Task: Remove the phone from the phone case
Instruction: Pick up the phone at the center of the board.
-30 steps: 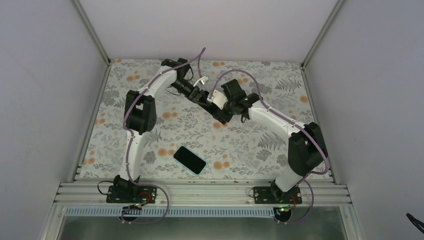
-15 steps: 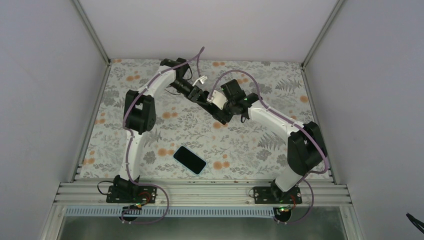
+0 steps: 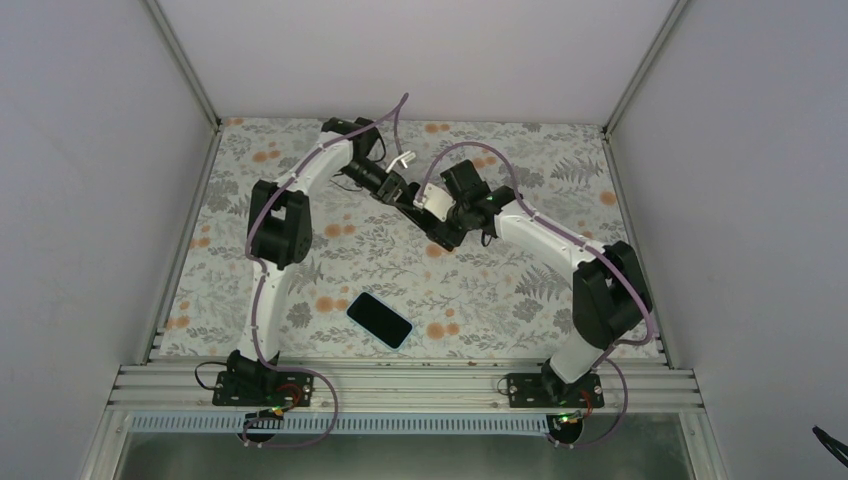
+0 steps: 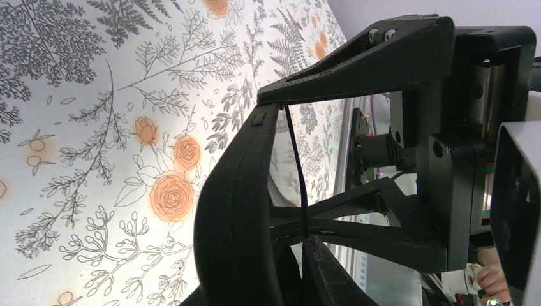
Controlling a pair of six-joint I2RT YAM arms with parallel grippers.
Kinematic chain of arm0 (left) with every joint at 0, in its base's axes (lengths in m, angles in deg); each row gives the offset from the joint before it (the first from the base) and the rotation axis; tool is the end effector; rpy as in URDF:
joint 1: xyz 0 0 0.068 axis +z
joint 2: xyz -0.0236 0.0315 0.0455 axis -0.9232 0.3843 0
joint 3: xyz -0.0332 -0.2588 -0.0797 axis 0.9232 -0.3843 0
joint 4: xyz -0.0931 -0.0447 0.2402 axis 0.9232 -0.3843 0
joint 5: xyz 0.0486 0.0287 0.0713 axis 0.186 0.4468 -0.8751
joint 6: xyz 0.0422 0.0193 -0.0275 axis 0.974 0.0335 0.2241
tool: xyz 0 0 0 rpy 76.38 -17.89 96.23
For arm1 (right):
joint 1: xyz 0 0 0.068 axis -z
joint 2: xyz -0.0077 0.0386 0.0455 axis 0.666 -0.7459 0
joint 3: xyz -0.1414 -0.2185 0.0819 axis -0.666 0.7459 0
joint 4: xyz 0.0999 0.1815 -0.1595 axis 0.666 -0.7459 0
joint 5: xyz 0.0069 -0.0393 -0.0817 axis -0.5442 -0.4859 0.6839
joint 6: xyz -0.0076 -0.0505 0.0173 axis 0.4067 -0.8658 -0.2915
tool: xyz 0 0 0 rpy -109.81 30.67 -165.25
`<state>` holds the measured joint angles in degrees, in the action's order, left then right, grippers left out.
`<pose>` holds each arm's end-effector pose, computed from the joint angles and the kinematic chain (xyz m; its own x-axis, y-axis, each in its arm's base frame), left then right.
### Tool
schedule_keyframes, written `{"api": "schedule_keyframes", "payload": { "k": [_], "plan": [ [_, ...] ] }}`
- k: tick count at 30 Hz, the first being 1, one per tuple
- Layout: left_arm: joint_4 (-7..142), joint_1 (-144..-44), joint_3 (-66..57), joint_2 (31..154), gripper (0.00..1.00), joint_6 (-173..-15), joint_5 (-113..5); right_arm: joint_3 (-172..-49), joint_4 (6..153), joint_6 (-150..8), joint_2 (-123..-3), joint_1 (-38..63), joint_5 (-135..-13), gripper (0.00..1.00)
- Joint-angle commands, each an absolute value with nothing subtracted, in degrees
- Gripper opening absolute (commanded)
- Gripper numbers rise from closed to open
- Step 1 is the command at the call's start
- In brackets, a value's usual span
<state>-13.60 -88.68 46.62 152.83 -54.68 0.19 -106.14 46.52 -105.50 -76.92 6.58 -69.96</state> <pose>0.4156 -0.1958 0.2159 -0.7543 0.5225 -0.3976 0.5683 0.2163 -0.7939 0.2850 0.2037 0.2405 -0.3308 -0.7996 -0.5011 -0.8528 0.4807 -0.2041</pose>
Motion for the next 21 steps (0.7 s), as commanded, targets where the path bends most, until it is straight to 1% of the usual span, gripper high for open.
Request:
{"api": "schedule_keyframes", "payload": {
  "k": [1, 2, 3, 4, 9, 11, 16, 21],
  "plan": [
    [-12.7, -91.1, 45.9, 149.2, 0.02, -50.3, 0.6, -107.6, 45.9, -107.7, -75.7, 6.1, -74.8, 0.77],
    [-12.7, -91.1, 45.6, 148.9, 0.02, -49.9, 0.6, -107.4, 44.9, -108.0, -75.2, 6.2, -75.7, 0.83],
    [-12.7, -91.1, 45.1, 148.5, 0.02, -49.5, 0.5, -107.4, 43.3, -108.5, -74.8, 6.4, -77.0, 0.93],
    [-12.7, -91.1, 44.6, 148.0, 0.02, -48.9, 0.2, -107.4, 41.4, -108.9, -74.2, 6.6, -78.6, 0.99],
    [-12.7, -91.2, 39.2, 143.4, 0.02, -42.7, -3.4, -105.6, 31.0, -115.2, -68.2, 10.4, -93.0, 1.0],
    [-12.7, -91.2, 36.1, 140.6, 0.02, -39.0, -5.7, -103.8, 28.8, -118.0, -64.5, 12.4, -96.4, 1.0],
    [-12.6, -91.3, 29.5, 133.3, 0.02, -31.9, -8.9, -100.7, 26.4, -123.2, -59.2, 16.7, -98.8, 1.0],
    [-8.9, -91.4, 24.6, 125.5, 0.02, -30.1, -9.0, -100.5, 26.4, -125.5, -60.7, 20.1, -102.9, 1.0]
  ]
}}
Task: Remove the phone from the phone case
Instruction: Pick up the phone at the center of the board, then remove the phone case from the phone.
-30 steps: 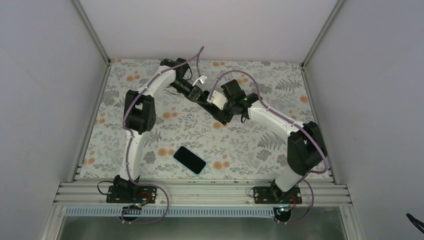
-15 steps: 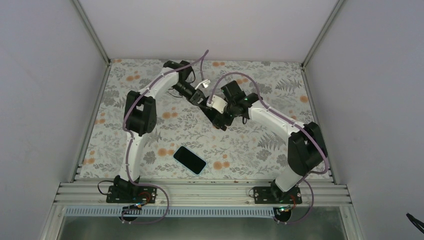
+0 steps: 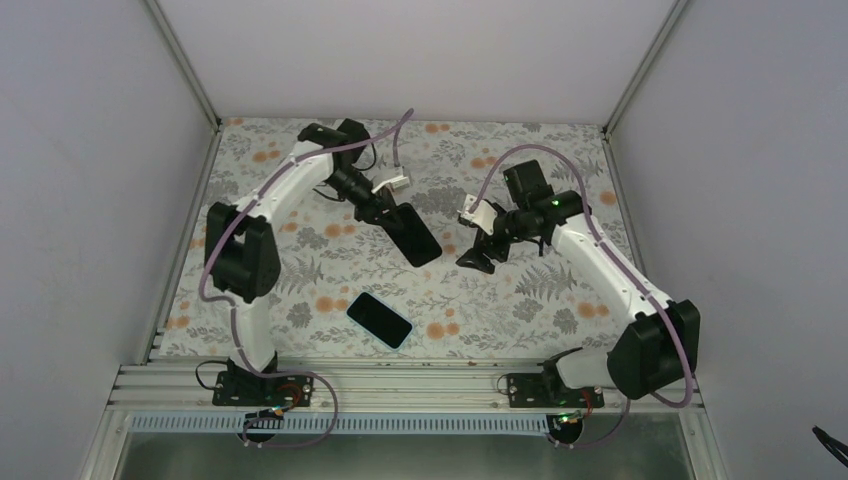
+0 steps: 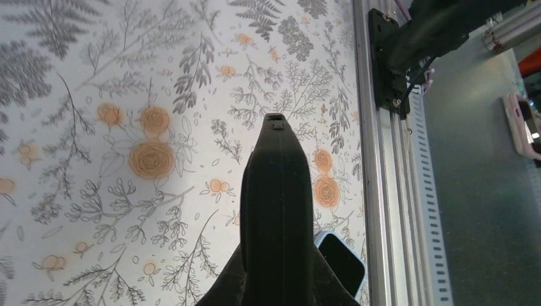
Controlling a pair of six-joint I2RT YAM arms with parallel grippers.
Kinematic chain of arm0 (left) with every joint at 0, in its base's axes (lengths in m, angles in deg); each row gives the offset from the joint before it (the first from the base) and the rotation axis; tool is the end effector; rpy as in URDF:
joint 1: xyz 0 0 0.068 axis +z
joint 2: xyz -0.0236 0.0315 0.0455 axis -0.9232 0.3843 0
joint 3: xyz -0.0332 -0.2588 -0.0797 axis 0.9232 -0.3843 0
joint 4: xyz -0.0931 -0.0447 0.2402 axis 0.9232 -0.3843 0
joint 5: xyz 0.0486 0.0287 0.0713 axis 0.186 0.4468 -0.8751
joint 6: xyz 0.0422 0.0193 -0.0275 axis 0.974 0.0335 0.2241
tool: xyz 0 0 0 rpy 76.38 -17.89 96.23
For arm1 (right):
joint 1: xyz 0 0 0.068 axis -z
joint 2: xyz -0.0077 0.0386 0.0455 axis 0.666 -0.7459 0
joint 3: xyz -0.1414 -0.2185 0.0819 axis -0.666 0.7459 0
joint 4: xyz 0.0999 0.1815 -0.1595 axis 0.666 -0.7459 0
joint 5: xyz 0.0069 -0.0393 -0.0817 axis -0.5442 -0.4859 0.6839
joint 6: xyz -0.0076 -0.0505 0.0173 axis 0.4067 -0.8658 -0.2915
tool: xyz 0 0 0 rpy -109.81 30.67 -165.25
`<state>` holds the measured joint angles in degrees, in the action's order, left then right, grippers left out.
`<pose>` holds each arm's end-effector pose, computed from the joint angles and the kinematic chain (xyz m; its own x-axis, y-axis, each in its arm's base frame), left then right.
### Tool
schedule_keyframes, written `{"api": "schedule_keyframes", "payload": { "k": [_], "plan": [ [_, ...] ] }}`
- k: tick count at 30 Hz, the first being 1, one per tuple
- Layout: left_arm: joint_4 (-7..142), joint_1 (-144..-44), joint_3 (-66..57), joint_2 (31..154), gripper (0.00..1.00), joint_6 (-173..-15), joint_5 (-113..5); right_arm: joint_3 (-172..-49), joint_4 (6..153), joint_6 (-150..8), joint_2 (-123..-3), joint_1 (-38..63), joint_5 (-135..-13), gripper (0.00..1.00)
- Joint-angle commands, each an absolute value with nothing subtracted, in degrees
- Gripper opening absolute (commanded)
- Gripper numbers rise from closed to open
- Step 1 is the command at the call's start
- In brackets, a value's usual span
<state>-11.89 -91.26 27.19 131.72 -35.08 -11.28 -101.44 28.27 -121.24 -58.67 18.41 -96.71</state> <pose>0.3401 -0.1807 0.2724 -0.4118 0.6855 -0.6005 0.8640 0.0842 -0.4964 0.2317 0.1197 0.2936 -0.2061 -0.7351 -0.6459 -0.9634 0.2679 0.0025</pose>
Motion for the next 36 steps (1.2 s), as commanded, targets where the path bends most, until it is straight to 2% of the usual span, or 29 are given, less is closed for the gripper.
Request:
{"api": "schedule_keyframes", "payload": {
  "k": [1, 7, 13, 16, 36],
  "plan": [
    [-8.0, -91.6, 23.8, 124.1, 0.02, -30.0, -8.9, -100.7, 26.5, -125.7, -61.8, 20.4, -103.5, 1.0],
    [-5.3, -92.3, 20.9, 119.4, 0.02, -30.4, -8.9, -103.5, 24.9, -127.8, -69.3, 21.5, -105.6, 0.95],
    [-5.1, -92.6, 20.9, 120.2, 0.02, -30.7, -8.3, -106.7, 24.5, -128.4, -73.8, 21.6, -107.3, 0.91],
    [-4.7, -92.6, 21.4, 121.0, 0.02, -31.2, -8.4, -108.5, 23.1, -129.1, -75.3, 21.6, -108.5, 0.87],
    [-5.7, -94.3, 22.7, 121.7, 0.02, -31.0, -6.7, -111.5, 24.2, -128.4, -80.7, 21.6, -107.2, 0.81]
  ]
}}
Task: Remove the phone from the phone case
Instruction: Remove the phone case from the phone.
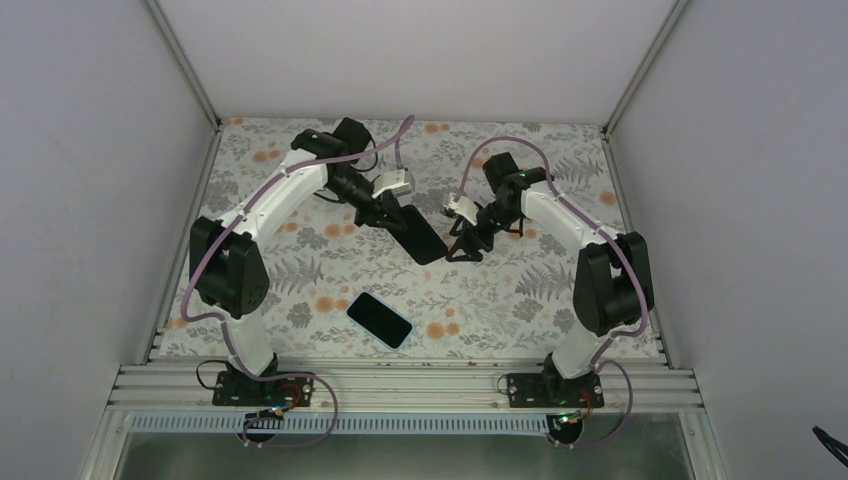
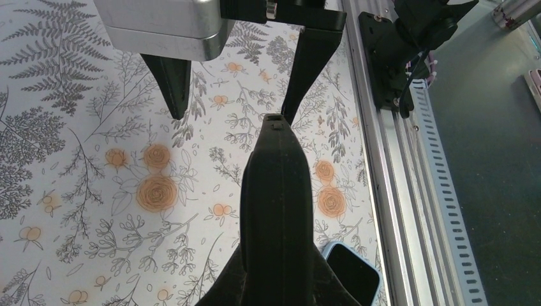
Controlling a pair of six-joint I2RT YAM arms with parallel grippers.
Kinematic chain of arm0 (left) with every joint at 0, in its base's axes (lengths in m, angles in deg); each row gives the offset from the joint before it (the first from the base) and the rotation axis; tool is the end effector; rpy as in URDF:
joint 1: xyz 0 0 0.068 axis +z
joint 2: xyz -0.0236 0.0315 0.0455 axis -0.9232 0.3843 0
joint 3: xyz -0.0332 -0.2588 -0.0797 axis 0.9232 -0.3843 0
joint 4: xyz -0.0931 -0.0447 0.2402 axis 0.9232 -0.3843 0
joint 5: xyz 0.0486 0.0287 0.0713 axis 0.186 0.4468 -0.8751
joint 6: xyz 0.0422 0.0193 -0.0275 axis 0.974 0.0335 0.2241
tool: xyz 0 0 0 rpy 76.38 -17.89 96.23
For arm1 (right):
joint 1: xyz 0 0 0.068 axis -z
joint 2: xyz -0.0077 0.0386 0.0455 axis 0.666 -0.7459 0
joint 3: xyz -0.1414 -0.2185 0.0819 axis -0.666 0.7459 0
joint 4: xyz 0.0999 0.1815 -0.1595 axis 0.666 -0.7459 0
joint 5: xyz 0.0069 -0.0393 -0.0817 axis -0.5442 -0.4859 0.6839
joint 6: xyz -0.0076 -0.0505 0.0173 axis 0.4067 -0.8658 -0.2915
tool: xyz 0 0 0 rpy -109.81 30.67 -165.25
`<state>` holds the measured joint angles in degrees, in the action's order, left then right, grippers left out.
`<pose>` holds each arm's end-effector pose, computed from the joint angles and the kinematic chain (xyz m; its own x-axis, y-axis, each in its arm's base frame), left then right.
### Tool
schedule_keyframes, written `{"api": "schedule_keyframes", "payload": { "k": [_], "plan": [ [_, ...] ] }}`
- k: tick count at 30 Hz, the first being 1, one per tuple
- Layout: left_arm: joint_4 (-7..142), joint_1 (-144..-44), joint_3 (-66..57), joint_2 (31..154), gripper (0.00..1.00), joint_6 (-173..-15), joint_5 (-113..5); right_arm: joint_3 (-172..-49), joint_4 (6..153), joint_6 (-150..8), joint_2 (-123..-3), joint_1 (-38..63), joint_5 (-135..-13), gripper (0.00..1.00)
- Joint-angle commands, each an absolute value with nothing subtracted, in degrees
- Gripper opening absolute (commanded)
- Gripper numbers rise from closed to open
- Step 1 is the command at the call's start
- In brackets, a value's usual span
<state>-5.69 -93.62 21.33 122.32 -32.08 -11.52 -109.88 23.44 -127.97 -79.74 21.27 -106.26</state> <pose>0.3091 -0.1830 0.3044 -0.2337 0.6552 -0.7184 0.9465 -0.0159 -0.3224 0.2948 0.1346 0.2356 -0.3013 -0.7417 -0.5992 -0.9489 0.1714 0.2650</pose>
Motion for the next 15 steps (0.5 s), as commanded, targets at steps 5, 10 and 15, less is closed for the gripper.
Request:
{"api": "schedule_keyframes", "payload": {
  "k": [5, 10, 15],
  "plan": [
    [-5.9, -94.6, 22.0, 120.7, 0.02, -30.8, -6.4, -111.5, 24.8, -128.5, -81.2, 21.6, -106.8, 0.81],
    [-7.7, -95.9, 21.5, 120.4, 0.02, -29.3, -5.7, -112.2, 26.1, -127.6, -81.8, 21.6, -106.1, 0.78],
    [-9.6, -98.1, 20.8, 119.8, 0.02, -28.2, -5.9, -114.8, 27.6, -125.8, -83.4, 21.9, -104.3, 0.77]
  ]
}}
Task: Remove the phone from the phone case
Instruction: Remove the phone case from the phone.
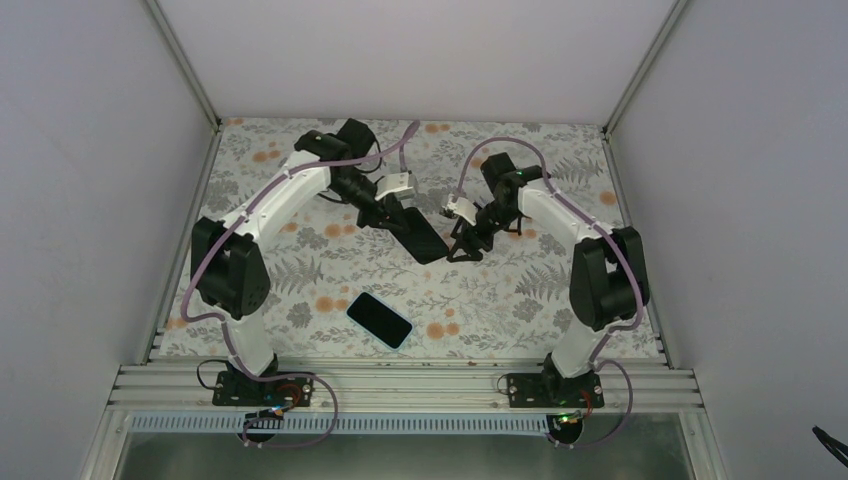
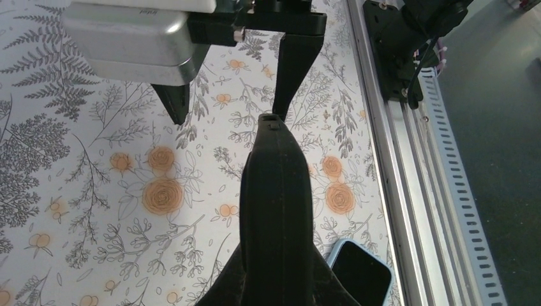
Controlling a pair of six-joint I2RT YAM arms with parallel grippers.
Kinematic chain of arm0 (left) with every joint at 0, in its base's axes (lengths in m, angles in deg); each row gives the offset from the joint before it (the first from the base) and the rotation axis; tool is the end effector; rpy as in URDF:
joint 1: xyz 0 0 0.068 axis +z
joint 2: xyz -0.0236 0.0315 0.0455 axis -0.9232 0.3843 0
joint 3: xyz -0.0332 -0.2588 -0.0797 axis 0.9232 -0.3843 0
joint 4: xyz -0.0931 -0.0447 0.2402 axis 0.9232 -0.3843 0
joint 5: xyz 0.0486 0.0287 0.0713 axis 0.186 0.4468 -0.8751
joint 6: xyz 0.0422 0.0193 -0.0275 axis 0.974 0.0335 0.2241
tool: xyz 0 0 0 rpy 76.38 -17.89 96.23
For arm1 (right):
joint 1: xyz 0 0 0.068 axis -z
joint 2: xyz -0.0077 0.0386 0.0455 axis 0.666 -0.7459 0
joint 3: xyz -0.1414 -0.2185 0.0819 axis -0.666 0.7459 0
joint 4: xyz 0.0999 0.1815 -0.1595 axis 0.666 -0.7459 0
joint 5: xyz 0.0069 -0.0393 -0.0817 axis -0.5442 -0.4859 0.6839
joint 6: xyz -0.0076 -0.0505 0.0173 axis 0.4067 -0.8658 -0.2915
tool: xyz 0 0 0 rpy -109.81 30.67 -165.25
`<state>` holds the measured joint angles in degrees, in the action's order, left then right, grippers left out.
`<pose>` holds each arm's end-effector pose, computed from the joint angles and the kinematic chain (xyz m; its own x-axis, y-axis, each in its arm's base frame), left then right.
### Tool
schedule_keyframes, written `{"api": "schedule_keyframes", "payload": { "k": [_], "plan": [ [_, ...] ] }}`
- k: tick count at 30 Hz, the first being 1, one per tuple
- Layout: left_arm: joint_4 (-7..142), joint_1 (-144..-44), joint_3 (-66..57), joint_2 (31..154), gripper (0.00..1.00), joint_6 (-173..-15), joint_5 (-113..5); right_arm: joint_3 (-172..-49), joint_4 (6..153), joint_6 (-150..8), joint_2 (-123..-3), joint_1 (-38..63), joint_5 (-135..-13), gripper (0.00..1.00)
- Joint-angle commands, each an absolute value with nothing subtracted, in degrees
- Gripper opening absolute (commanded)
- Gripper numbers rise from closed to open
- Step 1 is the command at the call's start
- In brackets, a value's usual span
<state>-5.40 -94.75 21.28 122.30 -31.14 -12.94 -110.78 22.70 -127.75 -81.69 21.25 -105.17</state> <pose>0.3062 -0.1888 0.3037 -0.1979 0.6719 -0.7137 0.9543 -0.0344 -0.2970 0.2997 0.1360 0.2288 -0.3203 -0.7569 -0.5697 -0.9410 0.1847 0.2836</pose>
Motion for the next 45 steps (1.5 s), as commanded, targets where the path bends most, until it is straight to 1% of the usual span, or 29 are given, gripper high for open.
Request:
{"api": "schedule_keyframes", "payload": {
  "k": [1, 9, 19, 26, 33, 40, 45],
  "plan": [
    [-9.6, -98.4, 20.6, 119.6, 0.02, -28.2, -5.9, -115.6, 27.6, -125.5, -83.7, 21.9, -104.3, 0.77],
    [-9.6, -99.2, 18.5, 117.9, 0.02, -27.3, -5.2, -121.7, 27.9, -123.5, -85.8, 22.1, -103.4, 0.76],
    [-12.6, -99.3, 18.8, 118.6, 0.02, -24.1, -3.6, -123.5, 28.6, -122.7, -86.2, 22.1, -101.3, 0.77],
    [-12.6, -99.3, 18.7, 118.8, 0.02, -23.7, -2.8, -124.6, 28.3, -122.3, -86.7, 22.2, -102.3, 0.76],
    [-0.7, -99.2, 16.4, 116.1, 0.02, -32.5, -5.3, -125.6, 28.1, -120.7, -84.6, 21.7, -108.6, 0.76],
    [10.2, -98.8, 20.9, 115.9, 0.02, -41.5, -8.3, -127.4, 27.7, -120.1, -83.7, 18.9, -112.2, 0.75],
    [12.3, -98.7, 23.3, 117.6, 0.02, -43.5, -7.7, -127.3, 31.0, -118.6, -81.6, 18.6, -114.9, 0.73]
  ]
}}
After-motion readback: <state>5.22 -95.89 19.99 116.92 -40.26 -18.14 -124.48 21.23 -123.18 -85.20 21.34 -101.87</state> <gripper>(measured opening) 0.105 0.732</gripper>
